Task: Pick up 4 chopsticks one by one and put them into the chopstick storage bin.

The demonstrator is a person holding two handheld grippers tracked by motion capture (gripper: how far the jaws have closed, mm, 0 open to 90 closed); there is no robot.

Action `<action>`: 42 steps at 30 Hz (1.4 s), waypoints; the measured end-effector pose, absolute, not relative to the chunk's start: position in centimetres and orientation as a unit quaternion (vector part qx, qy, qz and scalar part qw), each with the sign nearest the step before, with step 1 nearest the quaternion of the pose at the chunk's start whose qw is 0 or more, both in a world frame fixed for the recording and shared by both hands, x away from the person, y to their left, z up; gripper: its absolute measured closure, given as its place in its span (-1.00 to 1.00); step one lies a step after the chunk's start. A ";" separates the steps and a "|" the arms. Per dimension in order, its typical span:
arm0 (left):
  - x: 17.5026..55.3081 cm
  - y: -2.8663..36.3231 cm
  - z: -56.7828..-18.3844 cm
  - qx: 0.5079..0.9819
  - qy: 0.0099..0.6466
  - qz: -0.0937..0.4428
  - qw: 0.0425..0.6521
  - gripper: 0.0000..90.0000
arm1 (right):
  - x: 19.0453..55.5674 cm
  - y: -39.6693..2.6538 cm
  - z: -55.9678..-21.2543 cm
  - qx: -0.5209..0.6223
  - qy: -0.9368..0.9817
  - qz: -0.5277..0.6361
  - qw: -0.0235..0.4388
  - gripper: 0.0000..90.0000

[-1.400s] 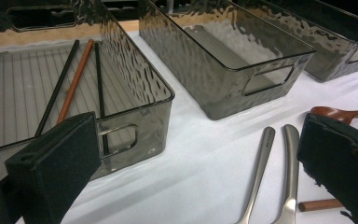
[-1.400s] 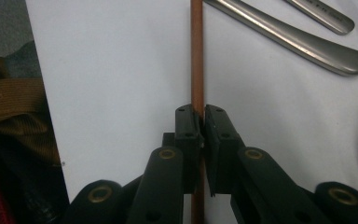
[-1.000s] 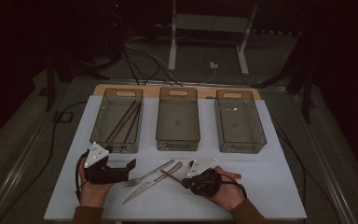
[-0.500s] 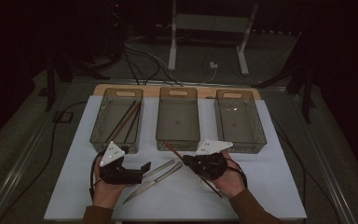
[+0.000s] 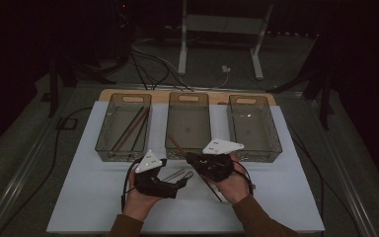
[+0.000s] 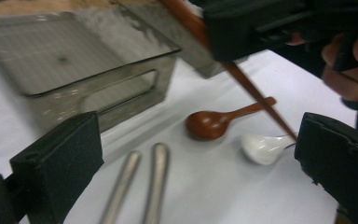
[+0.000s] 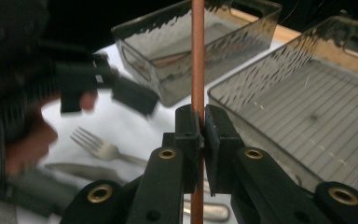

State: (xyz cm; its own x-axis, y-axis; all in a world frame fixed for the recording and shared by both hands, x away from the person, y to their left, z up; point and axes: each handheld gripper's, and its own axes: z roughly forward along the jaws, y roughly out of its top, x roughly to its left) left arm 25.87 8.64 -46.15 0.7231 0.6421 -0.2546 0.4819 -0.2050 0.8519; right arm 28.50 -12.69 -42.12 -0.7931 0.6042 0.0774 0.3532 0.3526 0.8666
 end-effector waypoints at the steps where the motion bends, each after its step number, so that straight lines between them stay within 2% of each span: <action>1: 25.9 8.2 -46.2 0.771 0.364 0.070 0.518 -0.89 | 28.5 -12.6 -42.0 0.296 0.810 0.490 0.130 0.90; 5: 25.9 6.8 -46.4 0.773 0.359 0.064 0.520 -0.80 | 28.5 -12.4 -41.8 0.303 0.801 0.499 0.131 0.90; 9: 26.3 5.9 -46.8 0.768 0.364 0.046 0.525 -0.56 | 28.4 -12.3 -41.9 0.307 0.796 0.505 0.130 0.90; 15: 26.8 5.3 -47.4 0.760 0.355 0.011 0.544 0.10 | 28.4 -12.4 -41.8 0.311 0.790 0.513 0.129 0.90; 24: 26.8 5.0 -47.4 0.755 0.339 -0.011 0.561 0.58 | 28.4 -12.7 -41.9 0.326 0.777 0.524 0.124 0.90; 33: 27.3 6.0 -47.7 0.753 0.369 -0.019 0.545 0.84 | 28.4 -13.5 -41.6 0.333 0.765 0.539 0.116 0.89; 42: 27.6 6.5 -47.6 0.757 0.385 -0.024 0.528 0.92 | 28.3 -13.5 -41.6 0.322 0.770 0.539 0.112 0.87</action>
